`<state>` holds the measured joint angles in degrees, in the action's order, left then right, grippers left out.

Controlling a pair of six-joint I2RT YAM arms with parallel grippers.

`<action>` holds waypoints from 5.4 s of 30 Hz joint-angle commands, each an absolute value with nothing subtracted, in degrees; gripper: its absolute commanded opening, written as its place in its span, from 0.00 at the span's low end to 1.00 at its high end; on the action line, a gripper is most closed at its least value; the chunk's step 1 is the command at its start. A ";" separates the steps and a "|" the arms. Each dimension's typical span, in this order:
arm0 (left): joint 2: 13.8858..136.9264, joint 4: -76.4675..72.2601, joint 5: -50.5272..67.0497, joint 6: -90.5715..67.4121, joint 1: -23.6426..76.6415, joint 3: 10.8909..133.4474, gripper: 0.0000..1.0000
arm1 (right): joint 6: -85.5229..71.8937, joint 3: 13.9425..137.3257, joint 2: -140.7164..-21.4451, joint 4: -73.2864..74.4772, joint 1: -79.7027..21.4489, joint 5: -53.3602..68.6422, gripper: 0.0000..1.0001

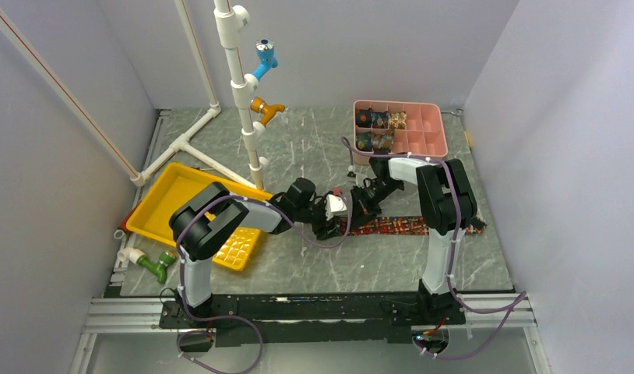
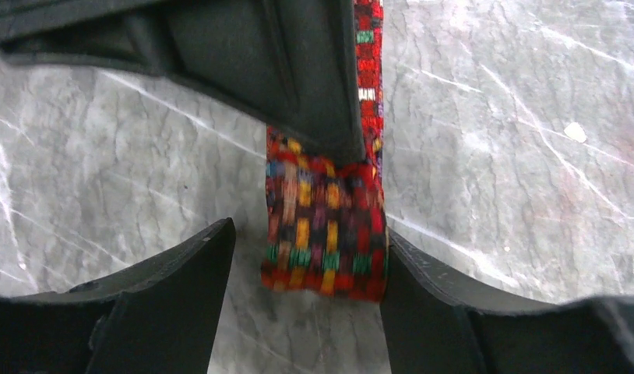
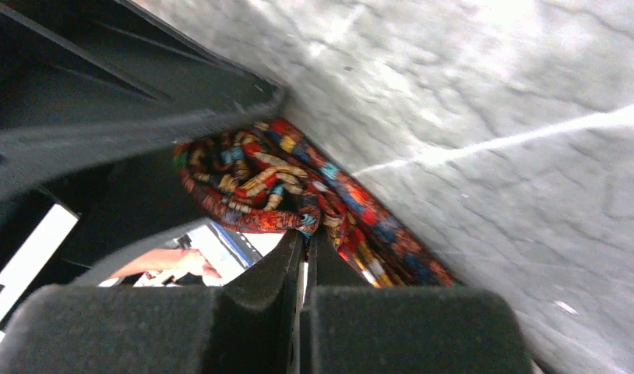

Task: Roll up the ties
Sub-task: Roll the tie at the center of the board.

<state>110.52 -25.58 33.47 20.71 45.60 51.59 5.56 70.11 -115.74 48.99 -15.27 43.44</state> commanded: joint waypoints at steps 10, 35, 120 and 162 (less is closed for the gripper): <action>114.82 -55.29 42.00 10.41 44.30 39.53 0.80 | 8.20 68.81 -122.74 45.60 -13.93 26.03 0.00; 115.74 -15.14 28.41 20.73 47.74 48.77 0.12 | 13.21 71.61 -108.57 54.42 -9.72 44.57 0.47; 122.10 -3.72 25.40 18.10 49.57 58.14 0.07 | 7.02 70.63 -112.52 50.80 -13.08 47.54 0.48; 131.01 -62.15 35.79 8.38 49.52 50.62 0.55 | 8.73 74.79 -127.78 52.20 -8.36 31.37 0.00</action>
<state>128.14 -69.71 39.03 6.66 48.80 50.28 6.46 75.09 -123.17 62.57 -7.77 48.16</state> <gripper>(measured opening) 0.637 0.029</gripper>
